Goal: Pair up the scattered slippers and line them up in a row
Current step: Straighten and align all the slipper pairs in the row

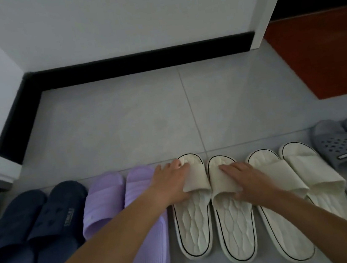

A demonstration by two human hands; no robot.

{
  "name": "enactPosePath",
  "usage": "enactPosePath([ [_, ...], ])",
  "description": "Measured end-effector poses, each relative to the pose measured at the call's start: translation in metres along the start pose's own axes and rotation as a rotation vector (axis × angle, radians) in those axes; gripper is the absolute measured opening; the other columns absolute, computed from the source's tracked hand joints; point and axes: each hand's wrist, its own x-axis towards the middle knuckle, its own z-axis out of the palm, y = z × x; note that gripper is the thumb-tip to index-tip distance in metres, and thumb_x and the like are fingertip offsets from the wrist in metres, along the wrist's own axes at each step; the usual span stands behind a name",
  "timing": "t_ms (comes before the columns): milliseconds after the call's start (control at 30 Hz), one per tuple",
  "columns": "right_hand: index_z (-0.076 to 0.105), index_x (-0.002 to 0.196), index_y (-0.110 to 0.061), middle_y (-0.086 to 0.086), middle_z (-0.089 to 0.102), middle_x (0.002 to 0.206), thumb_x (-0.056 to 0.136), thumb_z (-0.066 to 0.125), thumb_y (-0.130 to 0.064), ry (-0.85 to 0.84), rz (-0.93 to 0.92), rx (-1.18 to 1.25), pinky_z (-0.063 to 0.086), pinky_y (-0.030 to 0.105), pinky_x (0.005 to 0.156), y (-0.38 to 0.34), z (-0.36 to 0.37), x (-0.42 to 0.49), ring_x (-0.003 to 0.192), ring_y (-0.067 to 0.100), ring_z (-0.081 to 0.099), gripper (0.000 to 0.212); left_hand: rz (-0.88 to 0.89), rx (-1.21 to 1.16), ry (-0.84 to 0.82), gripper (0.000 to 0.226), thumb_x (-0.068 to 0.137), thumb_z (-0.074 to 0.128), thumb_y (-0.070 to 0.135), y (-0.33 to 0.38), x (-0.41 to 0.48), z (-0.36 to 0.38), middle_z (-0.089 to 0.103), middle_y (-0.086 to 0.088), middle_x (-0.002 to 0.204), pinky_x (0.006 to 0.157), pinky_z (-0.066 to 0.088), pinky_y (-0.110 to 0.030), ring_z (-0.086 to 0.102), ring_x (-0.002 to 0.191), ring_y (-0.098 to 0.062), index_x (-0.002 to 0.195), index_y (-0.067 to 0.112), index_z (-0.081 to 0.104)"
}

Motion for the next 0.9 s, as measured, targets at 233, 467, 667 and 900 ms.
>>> enactPosePath([
  [233, 0.024, 0.144, -0.035, -0.006, 0.035, 0.14, 0.075, 0.069, -0.033, -0.034, 0.018, 0.013, 0.042, 0.034, 0.101, -0.002, -0.014, 0.004, 0.13, 0.015, 0.036, 0.083, 0.001, 0.002, -0.055, 0.069, 0.071, 0.067, 0.05, 0.004, 0.005, -0.004, 0.053, -0.009, 0.125, 0.091, 0.041, -0.041, 0.052, 0.114, -0.03, 0.128, 0.018, 0.044],
  [467, 0.023, 0.144, -0.034, -0.005, 0.033, 0.14, 0.077, 0.068, -0.023, -0.062, 0.005, -0.008, 0.044, 0.036, 0.098, -0.006, -0.022, 0.012, 0.13, 0.016, 0.035, 0.082, -0.021, -0.002, -0.015, 0.069, 0.071, 0.064, 0.053, 0.004, -0.008, 0.007, 0.051, -0.006, 0.125, 0.092, 0.037, -0.042, 0.051, 0.114, -0.03, 0.128, 0.021, 0.042],
  [667, 0.023, 0.144, -0.034, -0.005, 0.033, 0.141, 0.078, 0.068, -0.023, -0.044, 0.013, 0.006, 0.044, 0.035, 0.096, -0.009, -0.023, 0.014, 0.131, 0.017, 0.034, 0.08, -0.071, -0.04, 0.022, 0.066, 0.07, 0.067, 0.048, -0.001, -0.004, 0.009, 0.05, -0.005, 0.123, 0.088, 0.04, -0.04, 0.051, 0.113, -0.028, 0.125, 0.02, 0.043],
  [900, 0.021, 0.146, -0.031, -0.004, 0.029, 0.145, 0.08, 0.065, -0.017, -0.039, 0.002, 0.02, 0.042, 0.036, 0.1, -0.014, -0.017, 0.013, 0.135, 0.017, 0.031, 0.08, -0.098, -0.078, 0.015, 0.066, 0.07, 0.068, 0.045, 0.004, -0.006, 0.01, 0.046, -0.004, 0.124, 0.081, 0.043, -0.04, 0.046, 0.114, -0.027, 0.124, 0.02, 0.04],
])
